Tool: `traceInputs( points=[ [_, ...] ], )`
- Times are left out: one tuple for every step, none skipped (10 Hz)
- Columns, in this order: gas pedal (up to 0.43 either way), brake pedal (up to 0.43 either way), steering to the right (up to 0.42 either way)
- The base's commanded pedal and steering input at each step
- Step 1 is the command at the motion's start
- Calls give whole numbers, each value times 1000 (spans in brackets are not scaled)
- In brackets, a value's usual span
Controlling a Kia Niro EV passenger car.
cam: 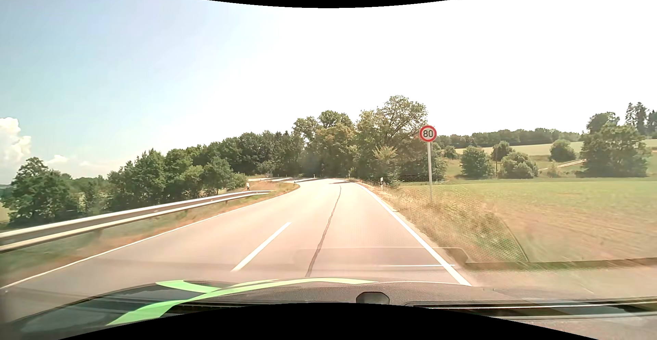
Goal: Follow the waypoints while adhering to traffic rules and regulations
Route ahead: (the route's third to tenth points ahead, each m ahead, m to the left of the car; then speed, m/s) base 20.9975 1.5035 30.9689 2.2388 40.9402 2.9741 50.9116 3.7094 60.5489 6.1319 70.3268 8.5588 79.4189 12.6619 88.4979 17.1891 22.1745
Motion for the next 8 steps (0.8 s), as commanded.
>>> traceInputs(
  points=[
    [59, 0, 1],
    [47, 0, -1],
    [47, 0, -3],
    [39, 0, -5],
    [28, 0, -9],
    [20, 0, -12],
    [20, 0, -16],
    [20, 0, -19]
  ],
)
